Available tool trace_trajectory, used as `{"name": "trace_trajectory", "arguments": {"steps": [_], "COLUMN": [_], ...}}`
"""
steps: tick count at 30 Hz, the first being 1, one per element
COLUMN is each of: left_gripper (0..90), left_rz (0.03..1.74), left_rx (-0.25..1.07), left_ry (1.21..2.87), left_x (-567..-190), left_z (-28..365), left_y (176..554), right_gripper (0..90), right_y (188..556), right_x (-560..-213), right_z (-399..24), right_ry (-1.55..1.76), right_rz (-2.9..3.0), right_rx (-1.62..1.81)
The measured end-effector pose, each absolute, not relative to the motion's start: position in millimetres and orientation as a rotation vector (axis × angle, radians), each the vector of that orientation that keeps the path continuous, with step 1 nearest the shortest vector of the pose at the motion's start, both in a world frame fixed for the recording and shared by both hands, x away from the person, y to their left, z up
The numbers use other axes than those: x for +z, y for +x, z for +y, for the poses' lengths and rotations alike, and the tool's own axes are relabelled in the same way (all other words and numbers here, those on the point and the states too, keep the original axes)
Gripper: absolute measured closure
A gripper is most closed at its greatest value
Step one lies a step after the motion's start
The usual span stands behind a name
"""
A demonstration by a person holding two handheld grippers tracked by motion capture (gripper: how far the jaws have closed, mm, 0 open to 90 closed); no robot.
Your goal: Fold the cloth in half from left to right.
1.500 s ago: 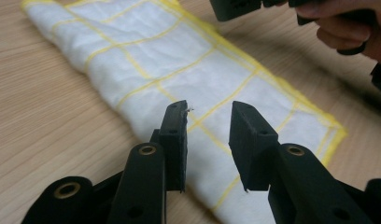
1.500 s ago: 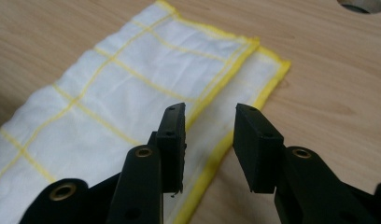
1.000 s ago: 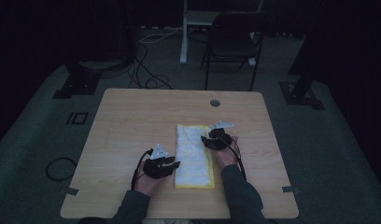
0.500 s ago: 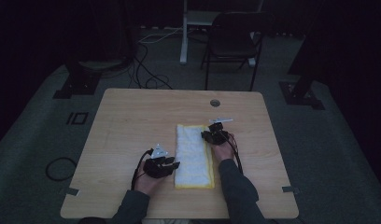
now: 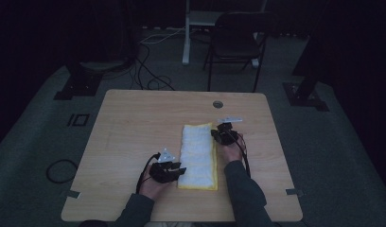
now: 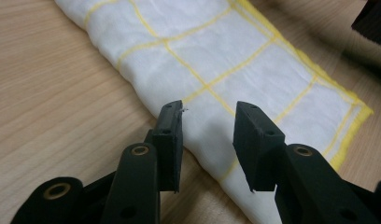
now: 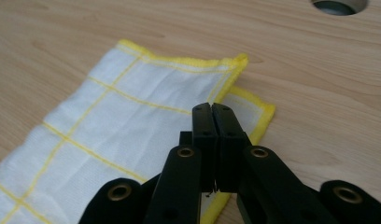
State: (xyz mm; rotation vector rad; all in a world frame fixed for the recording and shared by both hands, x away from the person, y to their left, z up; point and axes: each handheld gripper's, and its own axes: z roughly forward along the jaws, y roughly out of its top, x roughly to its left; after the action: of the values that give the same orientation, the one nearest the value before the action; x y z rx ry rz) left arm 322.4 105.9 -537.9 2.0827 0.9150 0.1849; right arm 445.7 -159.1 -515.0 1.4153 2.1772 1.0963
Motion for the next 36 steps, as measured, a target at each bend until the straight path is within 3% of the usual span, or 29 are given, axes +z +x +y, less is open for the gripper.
{"name": "trace_trajectory", "arguments": {"steps": [8, 17, 26, 36], "left_gripper": [62.6, 62.4, 61.0, 60.6], "left_rz": [0.893, 0.848, 0.877, 0.935], "left_rx": [0.161, 0.128, 0.192, 0.248], "left_ry": [2.108, 2.137, 2.085, 2.013], "left_x": [-540.5, -543.1, -528.3, -513.1], "left_z": [99.0, 89.1, 94.0, 95.8], "left_y": [319.6, 315.5, 335.2, 380.4], "right_gripper": [89.4, 89.0, 64.6, 59.3], "right_y": [441.1, 449.8, 449.5, 452.6], "right_x": [-507.7, -530.1, -527.8, -523.6], "right_z": [-167.6, -171.8, -177.9, -179.7], "right_ry": [1.435, 1.491, 1.5, 1.504], "right_rz": [2.139, 2.161, 2.125, 2.115], "right_rx": [1.074, 0.91, 0.956, 0.986]}}
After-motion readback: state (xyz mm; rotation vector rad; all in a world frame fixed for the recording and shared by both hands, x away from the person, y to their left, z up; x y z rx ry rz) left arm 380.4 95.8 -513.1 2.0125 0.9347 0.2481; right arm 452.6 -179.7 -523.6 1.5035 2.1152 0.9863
